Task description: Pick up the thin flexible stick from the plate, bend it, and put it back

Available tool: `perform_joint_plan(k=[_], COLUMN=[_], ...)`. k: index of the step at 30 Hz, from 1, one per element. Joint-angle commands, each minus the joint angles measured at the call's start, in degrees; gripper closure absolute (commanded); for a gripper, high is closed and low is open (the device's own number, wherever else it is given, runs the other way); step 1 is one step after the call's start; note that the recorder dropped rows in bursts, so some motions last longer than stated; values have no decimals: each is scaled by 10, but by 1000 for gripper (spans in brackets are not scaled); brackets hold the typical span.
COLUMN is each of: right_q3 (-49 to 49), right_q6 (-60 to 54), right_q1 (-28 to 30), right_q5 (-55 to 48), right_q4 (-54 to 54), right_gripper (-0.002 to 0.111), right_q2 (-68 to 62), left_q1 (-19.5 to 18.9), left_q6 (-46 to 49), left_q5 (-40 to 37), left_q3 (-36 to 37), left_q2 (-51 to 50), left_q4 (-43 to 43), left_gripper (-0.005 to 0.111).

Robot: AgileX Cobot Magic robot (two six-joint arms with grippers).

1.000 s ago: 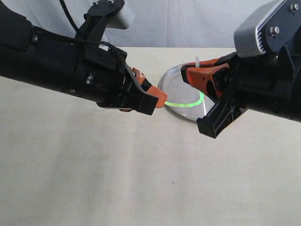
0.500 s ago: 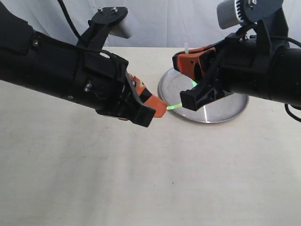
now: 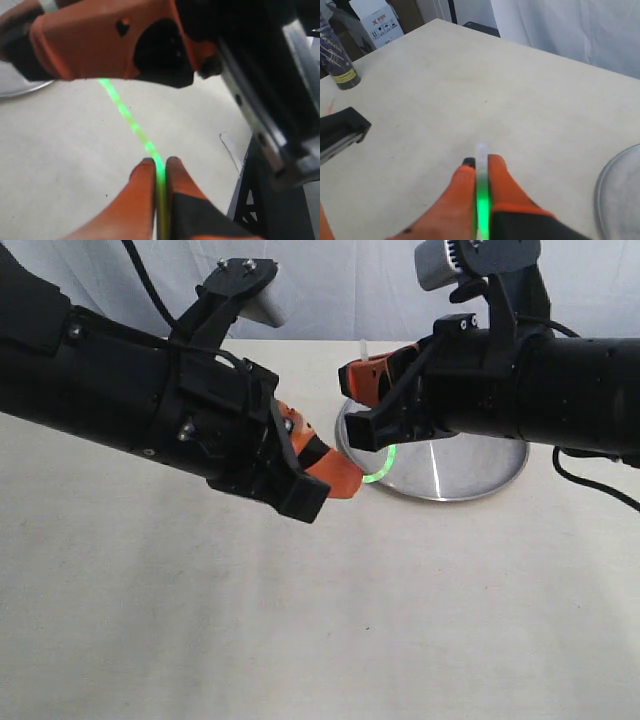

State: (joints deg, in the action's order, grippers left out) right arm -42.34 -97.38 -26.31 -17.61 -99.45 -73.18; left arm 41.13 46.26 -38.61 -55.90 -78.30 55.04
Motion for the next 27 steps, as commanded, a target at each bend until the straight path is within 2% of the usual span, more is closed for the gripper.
perform_joint_plan(k=[1, 15, 22, 27], right_q3=[-3, -3, -3, -3], right_q6=[10, 23, 27, 31], right_q1=[-1, -1, -1, -1], right_q5=[-58, -85, -113, -124], right_q4=[-5, -5, -5, -5], right_gripper=[109, 109, 109, 109], right_q2=[-16, -19, -19, -19], left_q1=[1, 1, 1, 1], left_q6=[8, 8, -28, -28], left_q5=[32, 86, 108, 113], left_q3=[-1, -1, -1, -1], left_q2=[-4, -4, -4, -4], left_q4=[24, 13, -41, -43], left_gripper=[107, 107, 107, 107])
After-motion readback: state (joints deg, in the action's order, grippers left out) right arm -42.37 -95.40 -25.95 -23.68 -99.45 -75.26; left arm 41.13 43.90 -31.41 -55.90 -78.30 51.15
